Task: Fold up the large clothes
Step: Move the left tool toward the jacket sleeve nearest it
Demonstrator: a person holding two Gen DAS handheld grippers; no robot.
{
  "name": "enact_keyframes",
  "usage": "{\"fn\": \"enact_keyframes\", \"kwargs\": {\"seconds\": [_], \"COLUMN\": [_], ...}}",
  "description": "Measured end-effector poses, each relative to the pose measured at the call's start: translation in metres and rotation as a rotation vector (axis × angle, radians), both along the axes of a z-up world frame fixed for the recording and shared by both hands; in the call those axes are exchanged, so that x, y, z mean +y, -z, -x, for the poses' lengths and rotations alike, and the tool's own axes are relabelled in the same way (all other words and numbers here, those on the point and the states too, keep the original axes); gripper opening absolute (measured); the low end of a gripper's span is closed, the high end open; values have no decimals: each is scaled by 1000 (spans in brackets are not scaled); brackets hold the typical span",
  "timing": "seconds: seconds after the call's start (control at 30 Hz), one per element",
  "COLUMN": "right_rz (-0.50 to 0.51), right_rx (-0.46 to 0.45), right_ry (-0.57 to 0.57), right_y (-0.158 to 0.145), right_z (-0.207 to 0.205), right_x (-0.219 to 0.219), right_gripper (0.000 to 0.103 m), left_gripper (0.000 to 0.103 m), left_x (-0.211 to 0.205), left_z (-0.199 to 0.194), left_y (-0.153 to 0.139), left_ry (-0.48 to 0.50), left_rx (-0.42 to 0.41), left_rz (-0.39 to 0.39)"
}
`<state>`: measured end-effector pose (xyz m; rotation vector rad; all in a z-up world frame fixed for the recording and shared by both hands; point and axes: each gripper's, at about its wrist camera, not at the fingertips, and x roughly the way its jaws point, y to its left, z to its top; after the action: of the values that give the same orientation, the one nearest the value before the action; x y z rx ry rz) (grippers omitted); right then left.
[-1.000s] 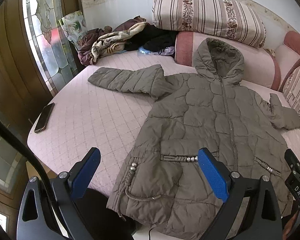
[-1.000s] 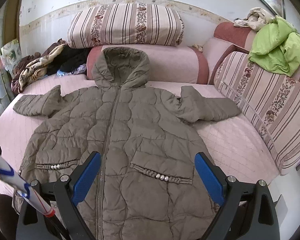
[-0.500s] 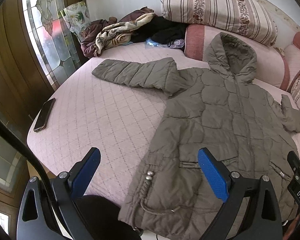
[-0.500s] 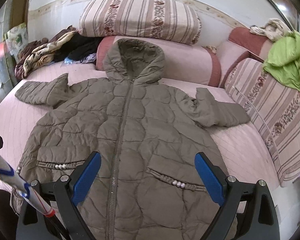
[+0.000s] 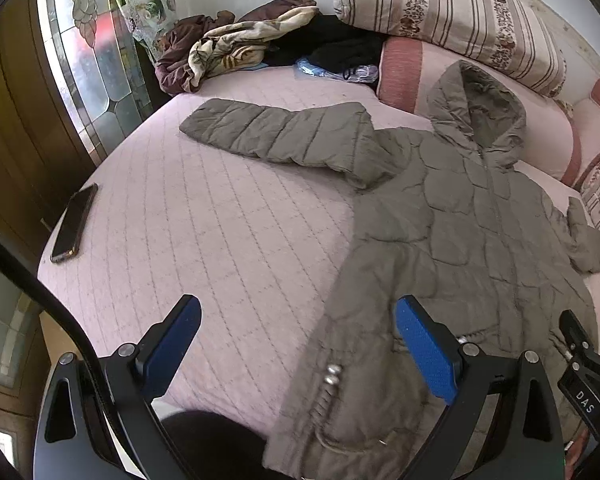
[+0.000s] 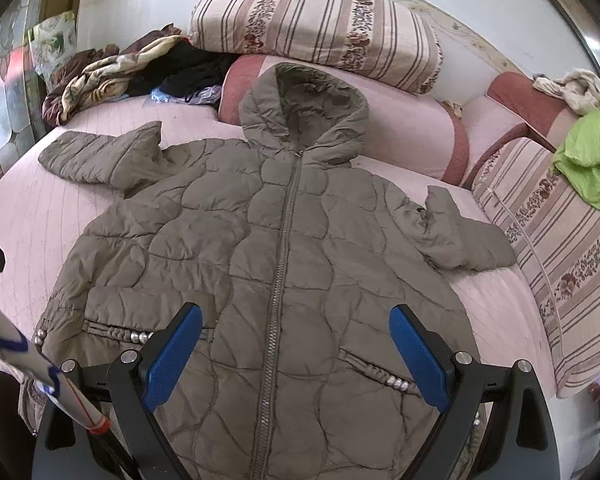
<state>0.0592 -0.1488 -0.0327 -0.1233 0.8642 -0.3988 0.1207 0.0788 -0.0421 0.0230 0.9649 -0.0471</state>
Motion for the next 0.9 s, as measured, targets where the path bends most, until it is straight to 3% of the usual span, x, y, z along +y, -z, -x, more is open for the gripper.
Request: {"fn": "enact_keyframes", "kwargs": {"seconds": [0.17, 0.4, 0.57, 0.83, 0.9], "right_rz": [8, 14, 7, -32, -32], "right_rx": [20, 49, 62, 86, 97], "right_ry": [-20, -37, -35, -40, -36], "right_y": [7, 20, 27, 42, 47], "right_z": [-15, -33, -43, -56, -58], "right_x": [9, 13, 9, 3, 0], "right_gripper": [97, 97, 97, 97, 97], "left_gripper": [98, 98, 98, 98, 98], "left_x": [20, 63, 83, 110, 119], "left_z": [-35, -100, -146, -222, -246], "left_y": [3, 13, 32, 72, 85], "left_ry": [-29, -165, -207, -257, -265], "left_rx": [-7, -64, -22, 53, 88], "left_rz": [-64, -96, -120, -40, 29]}}
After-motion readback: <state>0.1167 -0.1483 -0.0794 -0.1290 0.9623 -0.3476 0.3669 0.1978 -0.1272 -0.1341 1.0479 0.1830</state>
